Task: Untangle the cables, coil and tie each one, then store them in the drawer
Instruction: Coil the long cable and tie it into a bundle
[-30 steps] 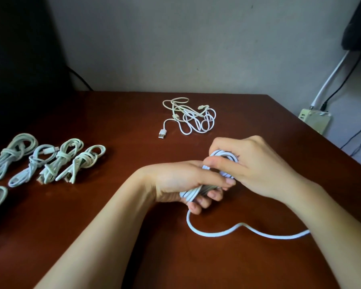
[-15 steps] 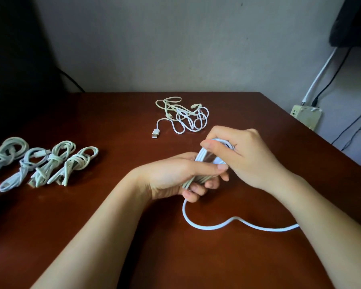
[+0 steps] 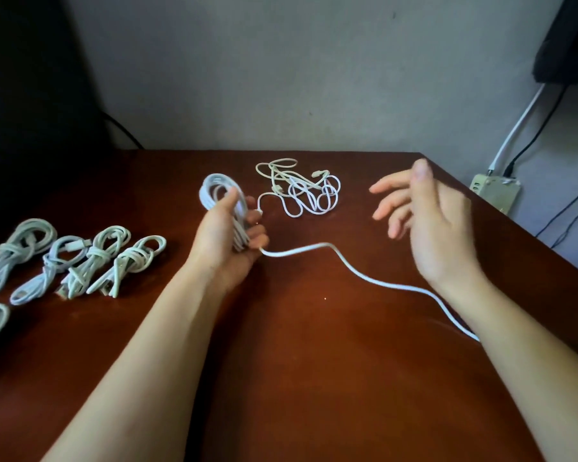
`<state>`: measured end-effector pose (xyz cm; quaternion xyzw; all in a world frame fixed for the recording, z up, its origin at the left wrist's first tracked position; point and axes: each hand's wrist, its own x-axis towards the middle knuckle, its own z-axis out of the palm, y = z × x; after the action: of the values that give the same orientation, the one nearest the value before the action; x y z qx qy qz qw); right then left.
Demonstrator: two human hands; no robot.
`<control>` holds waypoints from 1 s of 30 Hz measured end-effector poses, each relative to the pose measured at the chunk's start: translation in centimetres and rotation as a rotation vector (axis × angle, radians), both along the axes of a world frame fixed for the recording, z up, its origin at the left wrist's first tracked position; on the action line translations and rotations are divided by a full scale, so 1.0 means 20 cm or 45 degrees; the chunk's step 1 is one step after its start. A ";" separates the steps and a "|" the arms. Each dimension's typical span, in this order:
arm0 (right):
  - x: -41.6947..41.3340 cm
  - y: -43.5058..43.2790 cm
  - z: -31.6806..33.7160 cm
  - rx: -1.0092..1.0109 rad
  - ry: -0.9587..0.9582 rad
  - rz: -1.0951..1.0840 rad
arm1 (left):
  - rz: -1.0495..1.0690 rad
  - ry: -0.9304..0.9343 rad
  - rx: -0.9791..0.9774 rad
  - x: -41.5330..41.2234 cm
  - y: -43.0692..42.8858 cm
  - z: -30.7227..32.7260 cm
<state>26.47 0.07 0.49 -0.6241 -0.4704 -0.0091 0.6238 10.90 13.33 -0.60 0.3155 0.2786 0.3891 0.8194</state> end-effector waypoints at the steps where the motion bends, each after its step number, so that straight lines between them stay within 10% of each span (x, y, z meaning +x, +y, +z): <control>1: 0.01 -0.01 0.01 0.045 0.039 -0.008 | 0.069 -0.045 -0.018 -0.01 0.01 0.00; 18: -0.05 -0.01 -0.08 -0.631 -0.533 0.239 | -0.071 -0.165 0.164 -0.01 0.00 0.02; 30: -0.06 -0.04 0.01 0.046 -0.264 0.023 | -0.985 0.267 0.564 0.07 -0.21 0.00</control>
<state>25.28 -0.68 0.70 -0.6041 -0.5379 -0.0764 0.5831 12.31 9.19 -0.63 0.6017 0.1316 0.0706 0.7846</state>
